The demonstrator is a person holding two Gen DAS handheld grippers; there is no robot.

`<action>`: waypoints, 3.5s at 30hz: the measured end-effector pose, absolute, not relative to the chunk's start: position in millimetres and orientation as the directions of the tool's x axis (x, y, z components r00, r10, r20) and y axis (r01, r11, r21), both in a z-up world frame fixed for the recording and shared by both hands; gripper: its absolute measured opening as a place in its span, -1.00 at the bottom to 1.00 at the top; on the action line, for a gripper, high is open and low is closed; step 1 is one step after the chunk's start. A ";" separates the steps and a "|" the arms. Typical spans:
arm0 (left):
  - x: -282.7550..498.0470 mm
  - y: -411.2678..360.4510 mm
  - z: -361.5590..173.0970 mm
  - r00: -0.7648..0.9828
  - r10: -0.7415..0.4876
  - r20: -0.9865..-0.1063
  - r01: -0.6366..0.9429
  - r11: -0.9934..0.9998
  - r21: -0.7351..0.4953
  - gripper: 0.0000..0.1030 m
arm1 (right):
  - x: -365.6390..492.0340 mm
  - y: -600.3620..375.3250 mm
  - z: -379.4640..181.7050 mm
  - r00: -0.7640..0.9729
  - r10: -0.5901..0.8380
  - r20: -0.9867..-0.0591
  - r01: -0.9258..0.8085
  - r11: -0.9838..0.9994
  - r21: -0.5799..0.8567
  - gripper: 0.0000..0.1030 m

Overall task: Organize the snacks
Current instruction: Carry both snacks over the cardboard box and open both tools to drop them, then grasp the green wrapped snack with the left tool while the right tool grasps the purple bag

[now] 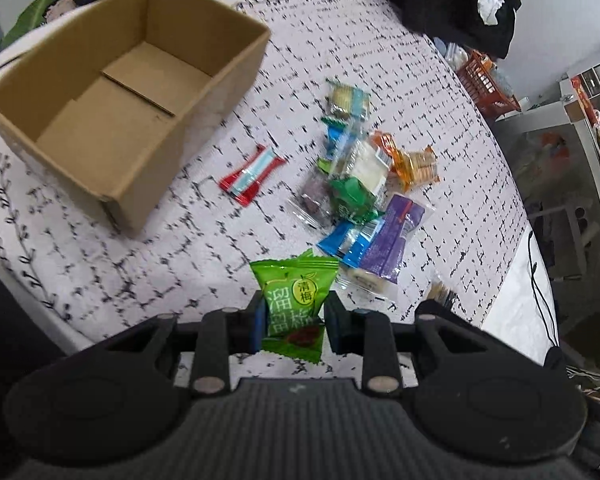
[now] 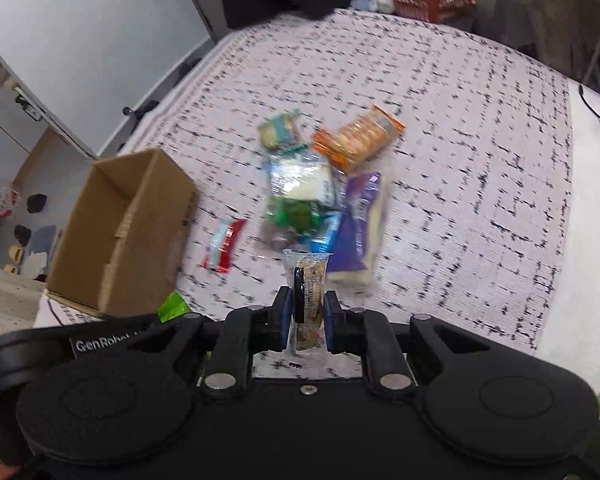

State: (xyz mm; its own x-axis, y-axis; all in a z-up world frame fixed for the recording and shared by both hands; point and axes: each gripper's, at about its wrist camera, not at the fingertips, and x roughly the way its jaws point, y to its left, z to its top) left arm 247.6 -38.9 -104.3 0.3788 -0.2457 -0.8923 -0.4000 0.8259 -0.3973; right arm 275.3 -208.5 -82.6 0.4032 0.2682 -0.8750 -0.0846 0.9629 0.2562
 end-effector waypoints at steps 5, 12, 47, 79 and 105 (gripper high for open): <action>238.8 -20.7 -89.9 0.402 -0.208 -0.892 -0.397 0.838 -0.375 -0.43 | 271.9 -191.4 -69.4 0.419 0.302 -0.856 -0.123 0.953 0.276 -0.68; 231.7 -1.3 -67.6 0.461 -0.162 -0.873 -0.381 0.852 -0.359 -0.43 | 270.4 -164.5 -56.2 0.423 0.337 -0.841 -0.181 0.941 0.286 -0.68; 262.7 119.7 -66.5 0.477 -0.065 -0.877 -0.452 0.837 -0.308 -0.43 | 301.5 -41.3 -52.3 0.354 0.459 -0.815 -0.291 0.882 0.370 -0.67; 268.0 149.2 -71.7 0.431 -0.007 -0.902 -0.510 0.823 -0.250 0.71 | 310.3 -51.7 -62.9 0.392 0.388 -0.834 -0.245 0.918 0.312 0.59; 239.7 61.6 -45.4 0.504 -0.048 -0.862 -0.409 0.866 -0.287 1.00 | 272.8 -165.2 -50.6 0.488 0.344 -0.802 -0.193 0.939 0.285 0.78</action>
